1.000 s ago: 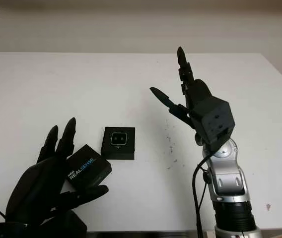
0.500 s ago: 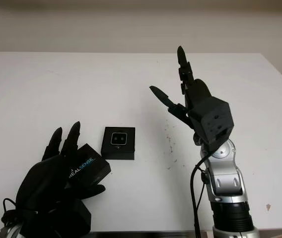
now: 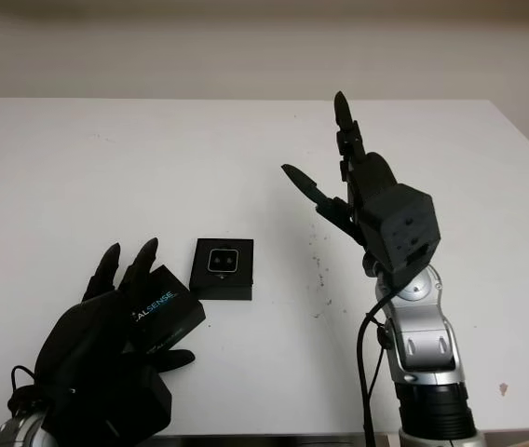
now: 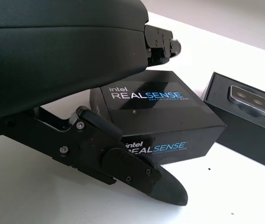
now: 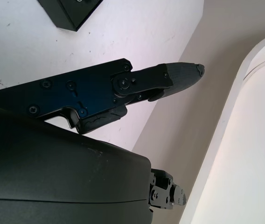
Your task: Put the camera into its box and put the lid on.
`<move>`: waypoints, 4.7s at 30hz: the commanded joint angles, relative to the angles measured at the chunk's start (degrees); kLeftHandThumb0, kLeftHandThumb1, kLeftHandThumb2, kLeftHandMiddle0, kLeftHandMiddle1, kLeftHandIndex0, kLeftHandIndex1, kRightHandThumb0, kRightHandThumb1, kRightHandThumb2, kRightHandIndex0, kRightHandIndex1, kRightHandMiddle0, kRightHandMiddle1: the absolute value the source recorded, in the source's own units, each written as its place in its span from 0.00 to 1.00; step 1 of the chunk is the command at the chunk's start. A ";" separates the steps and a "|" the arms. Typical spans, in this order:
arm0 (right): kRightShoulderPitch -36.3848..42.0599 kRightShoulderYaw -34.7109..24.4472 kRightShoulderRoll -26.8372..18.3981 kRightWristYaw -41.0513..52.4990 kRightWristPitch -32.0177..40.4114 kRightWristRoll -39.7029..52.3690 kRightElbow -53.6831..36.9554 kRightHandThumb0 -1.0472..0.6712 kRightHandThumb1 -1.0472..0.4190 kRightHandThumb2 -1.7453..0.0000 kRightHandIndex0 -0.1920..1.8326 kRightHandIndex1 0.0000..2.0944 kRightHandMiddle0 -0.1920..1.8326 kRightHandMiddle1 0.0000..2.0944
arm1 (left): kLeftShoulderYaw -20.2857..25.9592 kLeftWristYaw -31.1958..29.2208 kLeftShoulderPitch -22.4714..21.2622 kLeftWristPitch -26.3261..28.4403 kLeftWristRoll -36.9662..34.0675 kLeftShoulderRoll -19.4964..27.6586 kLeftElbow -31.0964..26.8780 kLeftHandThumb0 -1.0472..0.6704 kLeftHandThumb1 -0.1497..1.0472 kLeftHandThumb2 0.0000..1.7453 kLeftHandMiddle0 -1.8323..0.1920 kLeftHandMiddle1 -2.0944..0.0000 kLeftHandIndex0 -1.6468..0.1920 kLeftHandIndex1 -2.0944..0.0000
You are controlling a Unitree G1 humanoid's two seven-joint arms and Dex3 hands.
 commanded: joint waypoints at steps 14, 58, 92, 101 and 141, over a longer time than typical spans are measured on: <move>0.50 -0.09 -0.01 -0.97 0.55 -1.06 -1.51 0.21 0.00 0.91 0.01 0.02 0.03 0.03 | 0.71 5.92 1.31 -2.77 -8.29 -0.06 0.73 0.60 0.95 0.03 0.72 0.39 0.69 0.49; -1.55 -0.93 5.36 0.74 -10.59 6.61 11.97 0.15 0.00 0.64 0.02 0.02 0.02 0.01 | 8.76 -6.30 -35.59 -17.66 -44.60 19.72 25.63 0.53 0.99 0.03 0.70 0.35 0.72 0.39; -1.59 -1.24 5.75 0.05 -13.07 6.58 14.60 0.18 0.00 0.64 0.01 0.02 0.02 0.02 | 0.59 -1.91 -34.86 -33.98 -46.22 11.62 38.66 0.52 1.00 0.04 0.77 0.20 0.78 0.28; -1.46 -1.08 6.35 -0.53 -12.58 6.62 13.95 0.19 0.00 0.64 0.01 0.02 0.02 0.02 | -0.81 -2.35 -34.80 -31.24 -44.00 11.46 38.19 0.53 1.00 0.05 0.77 0.17 0.78 0.26; -0.70 -1.25 6.36 -1.30 -10.52 5.98 12.33 0.20 0.00 0.67 0.02 0.03 0.03 0.03 | -9.16 -10.29 -33.94 -21.45 -18.92 19.10 26.67 0.15 1.00 0.20 0.99 0.98 0.99 0.96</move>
